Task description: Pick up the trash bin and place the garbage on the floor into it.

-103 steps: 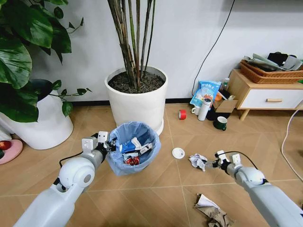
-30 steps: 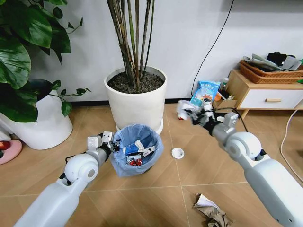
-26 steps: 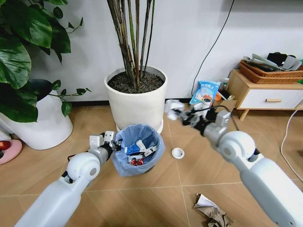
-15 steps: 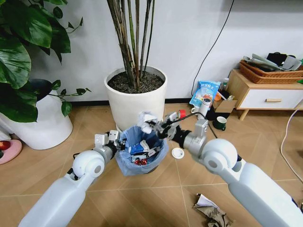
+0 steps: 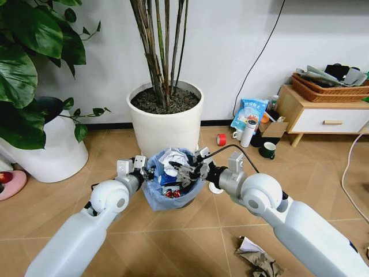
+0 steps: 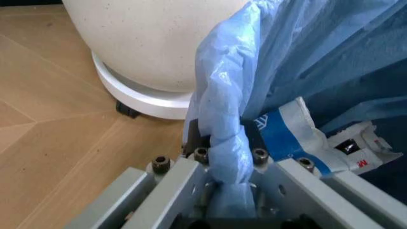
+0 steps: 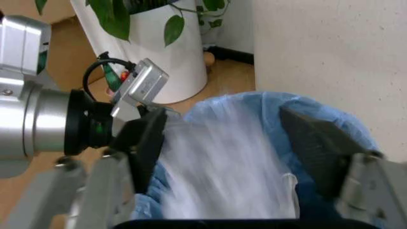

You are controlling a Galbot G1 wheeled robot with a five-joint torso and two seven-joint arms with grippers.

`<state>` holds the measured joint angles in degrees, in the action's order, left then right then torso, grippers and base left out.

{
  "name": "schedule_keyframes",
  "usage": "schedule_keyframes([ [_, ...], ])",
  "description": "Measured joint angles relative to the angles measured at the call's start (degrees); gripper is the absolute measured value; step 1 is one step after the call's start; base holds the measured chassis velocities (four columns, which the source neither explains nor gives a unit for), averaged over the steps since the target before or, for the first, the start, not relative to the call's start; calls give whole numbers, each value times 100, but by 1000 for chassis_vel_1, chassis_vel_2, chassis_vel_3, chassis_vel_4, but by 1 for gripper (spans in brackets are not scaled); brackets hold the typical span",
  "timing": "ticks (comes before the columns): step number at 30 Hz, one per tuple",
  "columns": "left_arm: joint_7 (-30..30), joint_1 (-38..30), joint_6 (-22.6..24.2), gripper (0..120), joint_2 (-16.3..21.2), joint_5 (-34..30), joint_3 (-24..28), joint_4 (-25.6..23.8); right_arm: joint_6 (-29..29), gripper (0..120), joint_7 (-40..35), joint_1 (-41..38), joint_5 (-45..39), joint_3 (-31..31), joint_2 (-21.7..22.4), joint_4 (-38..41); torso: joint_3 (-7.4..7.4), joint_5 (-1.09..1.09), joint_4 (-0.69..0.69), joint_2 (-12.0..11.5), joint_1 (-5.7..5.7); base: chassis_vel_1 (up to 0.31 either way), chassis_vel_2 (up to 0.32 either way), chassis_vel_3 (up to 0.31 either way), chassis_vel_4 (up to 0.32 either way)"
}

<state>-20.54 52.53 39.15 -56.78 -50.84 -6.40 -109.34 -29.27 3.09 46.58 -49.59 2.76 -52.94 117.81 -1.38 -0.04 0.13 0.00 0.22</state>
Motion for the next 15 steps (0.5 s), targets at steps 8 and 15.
schedule_keyframes([
  [8,-11,-2,-5,0,12,2,-17,-12,126,97,29,-53,95,-55,-12,30,0,1,0,0,0,0,0,0,0],
  [15,-19,140,-13,0,30,60,-163,-72,223,100,-513,268,110,-648,184,269,0,0,0,0,0,0,0,0,0],
])
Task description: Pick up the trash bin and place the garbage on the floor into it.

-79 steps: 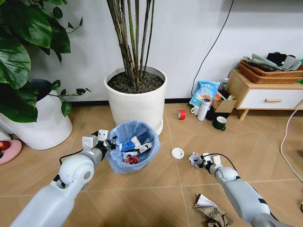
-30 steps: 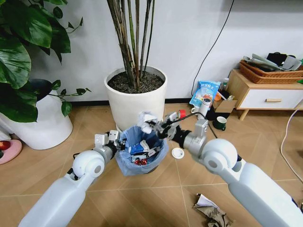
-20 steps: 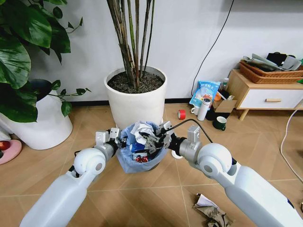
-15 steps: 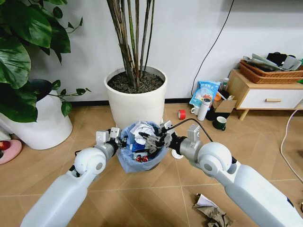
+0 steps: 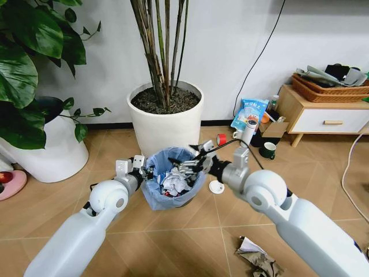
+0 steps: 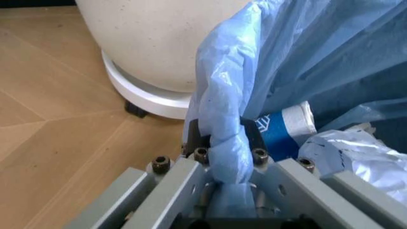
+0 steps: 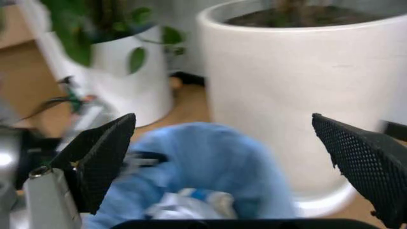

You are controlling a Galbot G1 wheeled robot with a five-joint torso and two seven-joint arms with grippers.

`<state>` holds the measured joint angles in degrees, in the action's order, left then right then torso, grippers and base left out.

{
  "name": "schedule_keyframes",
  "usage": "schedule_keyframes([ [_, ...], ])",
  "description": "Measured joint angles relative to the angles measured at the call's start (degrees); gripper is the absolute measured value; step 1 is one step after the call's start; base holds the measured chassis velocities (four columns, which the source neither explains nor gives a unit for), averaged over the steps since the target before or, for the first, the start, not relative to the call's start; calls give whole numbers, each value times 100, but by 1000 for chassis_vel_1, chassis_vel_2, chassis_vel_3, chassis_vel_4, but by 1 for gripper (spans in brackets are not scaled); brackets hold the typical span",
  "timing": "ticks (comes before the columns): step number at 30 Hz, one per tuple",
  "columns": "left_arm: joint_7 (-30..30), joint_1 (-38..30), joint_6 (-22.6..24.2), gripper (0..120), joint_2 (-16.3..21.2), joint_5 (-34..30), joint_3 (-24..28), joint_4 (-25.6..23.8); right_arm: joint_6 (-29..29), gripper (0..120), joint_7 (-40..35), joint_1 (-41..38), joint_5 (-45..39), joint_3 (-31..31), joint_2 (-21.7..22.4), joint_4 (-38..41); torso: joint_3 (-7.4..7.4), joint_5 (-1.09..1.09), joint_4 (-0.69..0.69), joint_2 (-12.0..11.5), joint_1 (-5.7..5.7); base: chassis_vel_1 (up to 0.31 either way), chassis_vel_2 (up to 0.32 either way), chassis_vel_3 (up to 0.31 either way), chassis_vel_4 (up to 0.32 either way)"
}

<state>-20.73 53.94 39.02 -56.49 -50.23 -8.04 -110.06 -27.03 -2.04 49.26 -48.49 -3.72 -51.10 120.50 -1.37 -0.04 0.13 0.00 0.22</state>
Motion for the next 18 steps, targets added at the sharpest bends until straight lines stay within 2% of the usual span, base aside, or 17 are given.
schedule_keyframes([
  [12,-2,308,-51,0,177,125,-304,-260,79,100,-75,817,10,-1476,335,-184,0,3,-1,0,0,0,0,0,0],
  [18,-3,403,-66,0,174,173,-362,-327,159,100,170,1952,151,-2589,552,-48,1,1,-1,0,0,0,0,0,0],
])
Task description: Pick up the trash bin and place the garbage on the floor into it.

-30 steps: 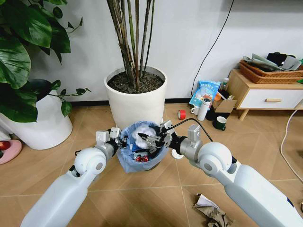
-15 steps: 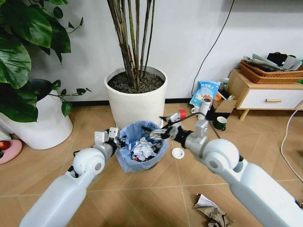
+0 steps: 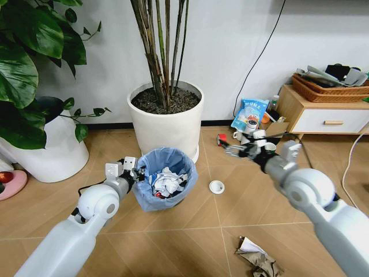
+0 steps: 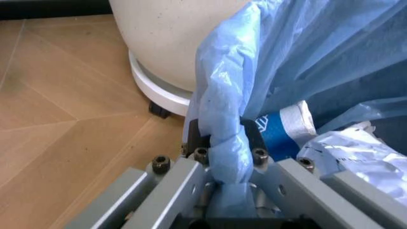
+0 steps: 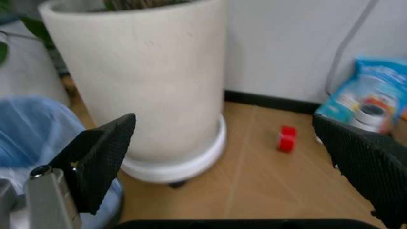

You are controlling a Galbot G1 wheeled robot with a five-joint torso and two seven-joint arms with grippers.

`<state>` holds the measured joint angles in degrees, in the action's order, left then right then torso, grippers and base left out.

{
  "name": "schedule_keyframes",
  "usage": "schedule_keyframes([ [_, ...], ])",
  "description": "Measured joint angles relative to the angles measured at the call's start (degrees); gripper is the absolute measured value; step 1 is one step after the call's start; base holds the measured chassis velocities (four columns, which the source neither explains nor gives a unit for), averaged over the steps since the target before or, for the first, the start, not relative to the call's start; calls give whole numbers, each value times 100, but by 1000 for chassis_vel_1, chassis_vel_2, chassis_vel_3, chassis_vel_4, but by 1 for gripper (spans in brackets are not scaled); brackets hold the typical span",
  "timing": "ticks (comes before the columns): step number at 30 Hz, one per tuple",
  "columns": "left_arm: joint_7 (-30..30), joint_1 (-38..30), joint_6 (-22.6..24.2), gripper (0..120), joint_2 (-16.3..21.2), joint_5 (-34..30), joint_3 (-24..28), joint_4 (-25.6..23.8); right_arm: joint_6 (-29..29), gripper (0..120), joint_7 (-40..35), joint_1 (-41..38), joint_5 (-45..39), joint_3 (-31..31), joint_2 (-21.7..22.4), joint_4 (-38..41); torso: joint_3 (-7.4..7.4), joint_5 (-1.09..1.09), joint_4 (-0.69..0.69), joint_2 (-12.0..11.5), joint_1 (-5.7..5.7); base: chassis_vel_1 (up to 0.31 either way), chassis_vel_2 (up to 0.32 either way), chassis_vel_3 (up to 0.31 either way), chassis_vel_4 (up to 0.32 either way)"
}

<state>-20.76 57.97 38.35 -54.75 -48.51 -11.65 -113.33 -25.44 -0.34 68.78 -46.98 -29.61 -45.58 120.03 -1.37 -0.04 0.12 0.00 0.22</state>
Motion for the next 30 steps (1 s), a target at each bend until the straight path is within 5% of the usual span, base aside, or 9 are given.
schedule_keyframes([
  [6,-3,67,-9,0,21,7,-78,-89,532,100,882,1635,604,-1132,-35,-66,0,-1,2,0,0,0,0,0,0],
  [14,19,70,-26,0,-25,77,-78,-101,1620,100,2110,2977,1554,-1621,-209,-817,0,-1,1,0,0,0,0,0,0],
  [20,28,94,-34,0,-97,121,-68,-136,2120,100,2482,3349,2078,-1211,-427,-1726,0,1,2,0,0,0,0,0,0],
  [30,11,193,-45,0,-61,144,-73,-334,2290,100,2549,2804,3126,-250,-927,-3082,0,-3,0,0,0,0,0,0,0],
])
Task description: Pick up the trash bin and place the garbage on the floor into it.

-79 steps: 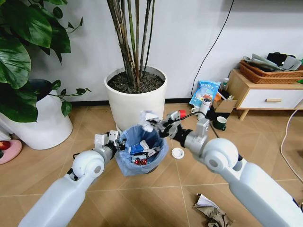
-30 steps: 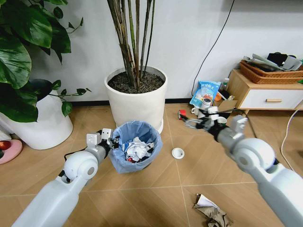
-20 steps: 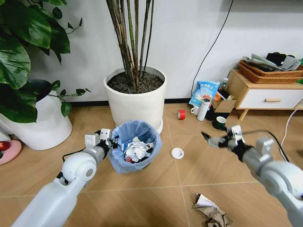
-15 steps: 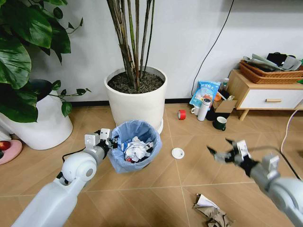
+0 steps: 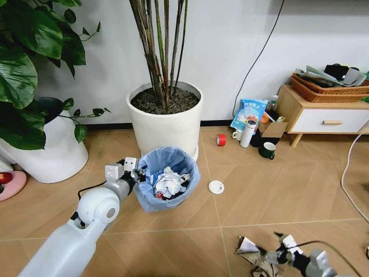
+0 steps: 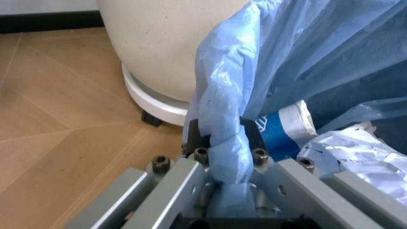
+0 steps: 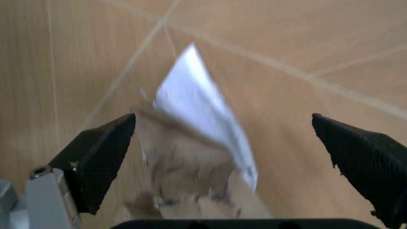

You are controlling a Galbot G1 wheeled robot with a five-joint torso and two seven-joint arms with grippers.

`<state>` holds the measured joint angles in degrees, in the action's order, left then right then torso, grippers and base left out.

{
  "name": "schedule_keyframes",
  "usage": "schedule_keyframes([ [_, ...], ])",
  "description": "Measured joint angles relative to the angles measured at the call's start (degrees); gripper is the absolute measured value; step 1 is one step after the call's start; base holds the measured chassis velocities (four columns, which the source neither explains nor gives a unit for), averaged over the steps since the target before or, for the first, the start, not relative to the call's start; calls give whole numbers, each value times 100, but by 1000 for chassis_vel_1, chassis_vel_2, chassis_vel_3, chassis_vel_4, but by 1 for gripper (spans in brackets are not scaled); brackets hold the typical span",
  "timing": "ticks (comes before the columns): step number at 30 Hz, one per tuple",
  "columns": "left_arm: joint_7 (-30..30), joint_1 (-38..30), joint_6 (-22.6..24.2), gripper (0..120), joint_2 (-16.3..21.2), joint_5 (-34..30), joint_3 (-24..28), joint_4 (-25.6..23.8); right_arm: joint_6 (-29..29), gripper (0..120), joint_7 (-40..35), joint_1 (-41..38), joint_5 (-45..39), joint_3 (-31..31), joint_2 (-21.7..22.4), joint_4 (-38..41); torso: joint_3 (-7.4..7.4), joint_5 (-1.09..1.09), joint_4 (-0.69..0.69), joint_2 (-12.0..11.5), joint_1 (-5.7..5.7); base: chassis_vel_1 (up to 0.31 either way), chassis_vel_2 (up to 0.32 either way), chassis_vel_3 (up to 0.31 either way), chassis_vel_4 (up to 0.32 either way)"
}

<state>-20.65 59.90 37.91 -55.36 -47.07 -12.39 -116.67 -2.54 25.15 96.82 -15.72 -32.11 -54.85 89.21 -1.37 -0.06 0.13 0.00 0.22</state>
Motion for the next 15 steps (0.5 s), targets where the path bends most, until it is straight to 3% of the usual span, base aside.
schedule_keyframes([
  [15,-2,76,-16,0,65,11,-19,-137,-294,100,-182,-457,118,244,-306,-592,0,1,0,0,0,0,0,0,0],
])
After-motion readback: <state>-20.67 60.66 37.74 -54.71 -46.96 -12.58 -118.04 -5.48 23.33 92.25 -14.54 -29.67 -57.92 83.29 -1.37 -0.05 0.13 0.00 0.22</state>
